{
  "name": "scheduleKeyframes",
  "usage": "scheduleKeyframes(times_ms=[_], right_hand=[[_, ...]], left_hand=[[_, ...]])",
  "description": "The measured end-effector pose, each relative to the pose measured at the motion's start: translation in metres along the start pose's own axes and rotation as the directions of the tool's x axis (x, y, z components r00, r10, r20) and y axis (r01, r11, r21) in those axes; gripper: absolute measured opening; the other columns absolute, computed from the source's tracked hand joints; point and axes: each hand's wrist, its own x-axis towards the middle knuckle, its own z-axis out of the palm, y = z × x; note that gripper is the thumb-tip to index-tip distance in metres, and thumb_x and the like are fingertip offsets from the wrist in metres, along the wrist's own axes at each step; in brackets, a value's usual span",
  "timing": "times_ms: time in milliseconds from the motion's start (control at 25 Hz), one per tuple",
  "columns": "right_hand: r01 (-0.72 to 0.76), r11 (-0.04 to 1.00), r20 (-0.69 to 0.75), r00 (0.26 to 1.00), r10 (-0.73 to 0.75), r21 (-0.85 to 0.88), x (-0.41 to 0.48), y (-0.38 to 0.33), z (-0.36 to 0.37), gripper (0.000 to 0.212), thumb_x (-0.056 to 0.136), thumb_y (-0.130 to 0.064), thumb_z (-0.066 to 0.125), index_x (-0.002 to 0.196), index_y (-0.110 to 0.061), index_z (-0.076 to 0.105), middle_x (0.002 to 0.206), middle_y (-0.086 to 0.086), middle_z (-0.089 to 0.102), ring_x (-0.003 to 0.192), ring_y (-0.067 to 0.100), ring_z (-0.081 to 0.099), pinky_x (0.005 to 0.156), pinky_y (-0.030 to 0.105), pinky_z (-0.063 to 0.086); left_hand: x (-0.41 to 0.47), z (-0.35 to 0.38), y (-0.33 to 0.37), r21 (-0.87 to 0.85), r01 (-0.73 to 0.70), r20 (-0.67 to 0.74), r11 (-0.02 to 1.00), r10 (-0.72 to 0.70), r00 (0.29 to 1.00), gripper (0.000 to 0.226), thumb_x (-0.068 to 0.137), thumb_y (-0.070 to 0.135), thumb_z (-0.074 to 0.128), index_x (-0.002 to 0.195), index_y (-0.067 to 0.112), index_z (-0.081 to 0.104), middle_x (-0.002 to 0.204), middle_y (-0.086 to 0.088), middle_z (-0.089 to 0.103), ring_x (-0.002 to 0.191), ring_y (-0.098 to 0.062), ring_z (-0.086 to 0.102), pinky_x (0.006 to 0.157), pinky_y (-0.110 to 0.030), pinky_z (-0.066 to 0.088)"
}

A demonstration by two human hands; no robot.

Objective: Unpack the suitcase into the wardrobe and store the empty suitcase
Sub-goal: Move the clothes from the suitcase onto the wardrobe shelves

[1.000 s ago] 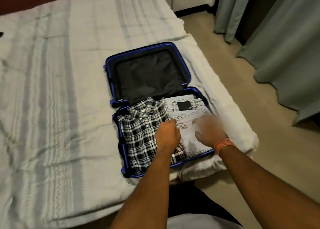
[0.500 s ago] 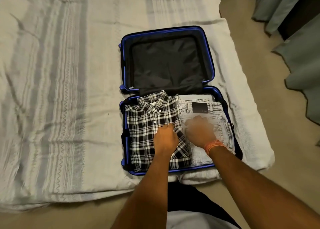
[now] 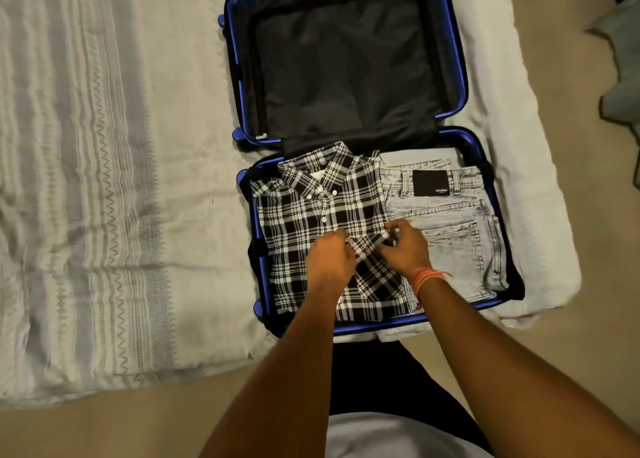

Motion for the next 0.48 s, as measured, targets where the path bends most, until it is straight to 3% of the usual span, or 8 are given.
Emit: scheduleKeyframes(times_ms=[120, 280, 360, 480], right_hand=[[-0.058, 0.998, -0.082, 0.995, 0.061, 0.039, 0.004, 0.004, 0.008, 0.052, 0.069, -0.017, 0.081, 0.11, -0.01, 0.05, 0.104, 0.01, 0.062, 0.093, 0.027, 0.059, 0.083, 0.034, 0.049], [-0.188, 0.98, -0.019, 0.982, 0.19, 0.057, 0.0, 0.008, 0.008, 0.044, 0.072, -0.019, 0.08, 0.104, -0.009, 0.053, 0.094, 0.006, 0.061, 0.089, 0.025, 0.059, 0.075, 0.027, 0.044], [-0.085, 0.996, 0.021, 0.996, 0.084, 0.012, -0.007, 0.003, 0.015, 0.032, 0.079, -0.018, 0.072, 0.105, -0.011, 0.054, 0.093, 0.005, 0.064, 0.088, 0.025, 0.061, 0.073, 0.029, 0.046], [0.202, 0.977, 0.093, 0.976, -0.195, -0.066, -0.022, -0.012, 0.037, 0.024, 0.089, -0.02, 0.058, 0.112, -0.014, 0.054, 0.088, -0.003, 0.06, 0.076, 0.015, 0.057, 0.065, 0.027, 0.043]], left_hand=[[0.006, 0.007, -0.002, -0.051, 0.036, 0.02, 0.998, -0.035, 0.999, 0.022, 0.094, 0.022, 0.05, 0.113, 0.014, 0.058, 0.095, -0.003, 0.065, 0.083, -0.02, 0.063, 0.071, -0.039, 0.056], [0.009, 0.016, 0.005, -0.224, 0.105, 0.052, 0.969, -0.096, 0.994, 0.036, 0.097, 0.043, 0.044, 0.11, 0.014, 0.059, 0.079, -0.003, 0.065, 0.066, -0.016, 0.06, 0.056, -0.029, 0.047], [0.013, 0.018, 0.011, -0.363, 0.163, 0.121, 0.918, -0.127, 0.985, 0.053, 0.094, 0.056, 0.04, 0.12, 0.012, 0.056, 0.085, -0.005, 0.067, 0.072, -0.018, 0.063, 0.064, -0.033, 0.052], [0.023, 0.009, 0.022, -0.512, 0.327, 0.229, 0.794, -0.241, 0.943, 0.063, 0.087, 0.061, 0.05, 0.128, 0.014, 0.047, 0.11, -0.006, 0.064, 0.101, -0.025, 0.061, 0.09, -0.042, 0.05]])
